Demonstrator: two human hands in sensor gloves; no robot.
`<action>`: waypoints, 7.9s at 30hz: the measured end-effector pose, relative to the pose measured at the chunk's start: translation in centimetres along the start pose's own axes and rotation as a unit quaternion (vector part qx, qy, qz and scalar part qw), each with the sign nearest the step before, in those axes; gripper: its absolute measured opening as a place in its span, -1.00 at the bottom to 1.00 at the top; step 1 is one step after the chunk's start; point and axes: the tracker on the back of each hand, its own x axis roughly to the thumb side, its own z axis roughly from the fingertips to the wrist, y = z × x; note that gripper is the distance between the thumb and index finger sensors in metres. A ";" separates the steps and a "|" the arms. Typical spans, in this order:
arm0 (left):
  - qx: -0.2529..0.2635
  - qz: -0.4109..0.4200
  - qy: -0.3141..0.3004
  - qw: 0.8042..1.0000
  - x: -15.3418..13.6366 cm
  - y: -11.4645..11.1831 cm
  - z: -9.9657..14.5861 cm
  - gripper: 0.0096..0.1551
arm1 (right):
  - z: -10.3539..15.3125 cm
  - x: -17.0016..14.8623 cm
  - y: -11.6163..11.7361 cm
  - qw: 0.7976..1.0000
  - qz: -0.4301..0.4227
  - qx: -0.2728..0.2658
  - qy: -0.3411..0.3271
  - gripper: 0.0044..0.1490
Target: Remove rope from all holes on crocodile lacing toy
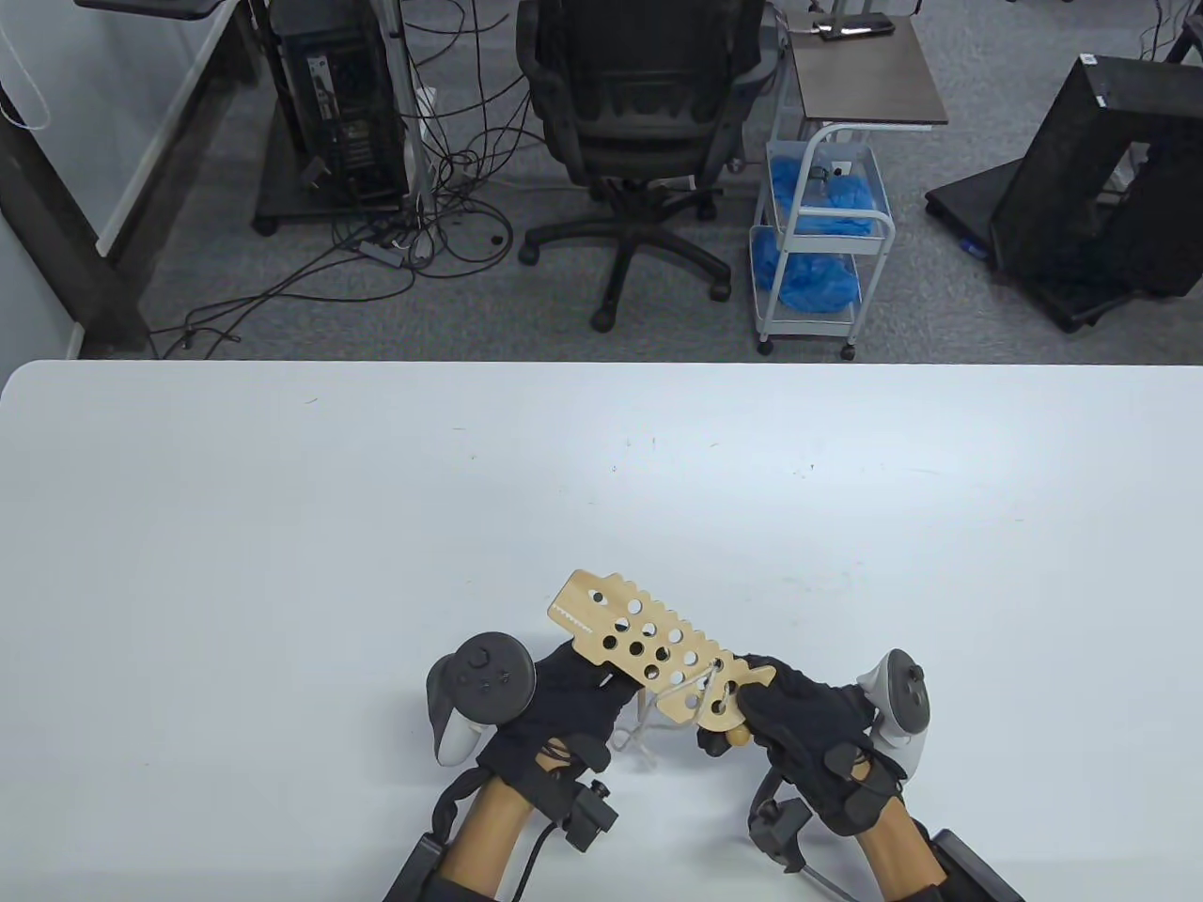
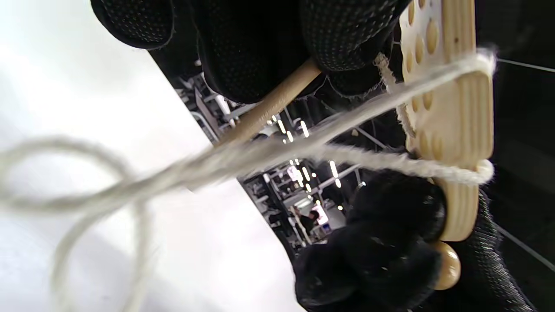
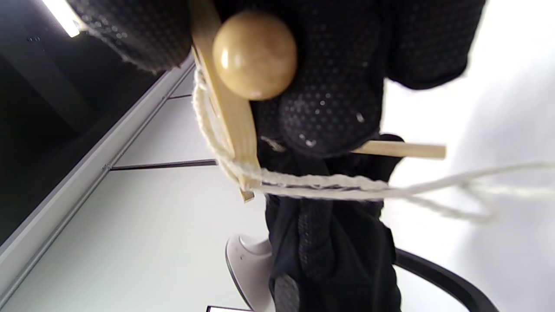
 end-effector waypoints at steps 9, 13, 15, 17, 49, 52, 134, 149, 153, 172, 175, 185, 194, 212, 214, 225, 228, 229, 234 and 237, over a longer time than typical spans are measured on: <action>0.055 -0.077 0.026 0.995 -0.8 1.9 0.3 -0.56 | 0.4 0.4 -2.4 0.996 -0.004 -0.084 -0.007 -0.39; 0.086 -0.134 0.043 0.986 -1.0 2.8 0.5 -0.46 | 0.7 0.6 -3.7 0.992 -0.004 -0.125 -0.010 -0.38; 0.099 -0.156 0.050 0.981 -1.1 3.1 0.7 -0.43 | 0.8 0.7 -4.2 0.990 -0.010 -0.141 -0.011 -0.38; 0.111 -0.176 0.058 0.976 -1.2 3.5 0.8 -0.42 | 0.9 0.8 -4.8 0.987 -0.013 -0.157 -0.013 -0.38; 0.232 -0.118 0.169 0.951 -4.6 8.0 2.8 -0.49 | 2.3 1.6 -9.6 0.957 -0.094 -0.270 -0.041 -0.38; 0.245 -0.102 0.181 0.947 -5.0 8.5 3.1 -0.49 | 2.5 1.6 -9.8 0.955 -0.096 -0.278 -0.041 -0.38; 0.302 0.034 0.174 0.937 -7.3 9.0 4.0 -0.56 | 3.0 1.2 -10.8 0.940 -0.144 -0.304 -0.052 -0.40; 0.196 -0.002 0.085 0.977 -3.1 4.6 1.6 -0.56 | 2.2 1.4 -8.5 0.964 -0.030 -0.256 -0.057 -0.30; 0.165 0.009 0.064 0.984 -2.2 3.3 1.2 -0.56 | 2.0 1.3 -7.7 0.969 -0.020 -0.240 -0.053 -0.30; 0.059 0.115 0.021 0.991 -0.6 0.1 0.5 -0.56 | 0.5 -0.7 -1.3 0.997 0.022 -0.066 -0.017 -0.28; 0.035 0.143 0.013 0.989 -0.6 -0.2 0.3 -0.55 | 0.4 -1.0 -0.9 0.998 0.018 -0.053 -0.013 -0.29; -0.017 0.186 0.014 0.982 -1.1 -1.4 -0.1 -0.55 | 0.2 -1.1 0.2 1.000 -0.015 -0.001 -0.013 -0.30; -0.026 0.150 0.015 0.988 -0.3 -2.3 -0.1 -0.57 | 0.0 -1.7 0.9 0.999 -0.031 0.033 -0.007 -0.34; -0.101 0.184 -0.047 0.977 1.5 -4.3 -0.1 -0.20 | 0.5 -1.8 -1.0 0.997 -0.044 -0.066 0.006 -0.35; -0.121 0.225 -0.042 0.966 1.3 -4.6 -0.2 -0.11 | 0.5 -1.7 -1.2 0.996 -0.047 -0.074 0.004 -0.36; -0.096 0.196 -0.007 0.976 1.0 -4.2 0.0 -0.12 | 0.6 -0.3 -0.9 0.992 0.094 -0.083 -0.024 -0.35; -0.081 0.163 0.011 0.983 1.0 -4.1 0.0 -0.12 | 0.8 0.5 -0.8 0.982 0.150 -0.101 -0.049 -0.39; -0.076 0.145 0.022 0.986 1.0 -4.0 0.1 -0.12 | 0.9 0.9 -0.8 0.976 0.178 -0.107 -0.060 -0.40; -0.089 0.085 0.080 0.989 0.6 -4.0 0.2 -0.07 | 1.3 2.7 -0.5 0.938 0.303 -0.127 -0.112 -0.41; -0.100 0.106 0.110 0.983 0.0 -4.0 0.3 -0.01 | 1.7 3.2 0.2 0.916 0.349 -0.143 -0.135 -0.41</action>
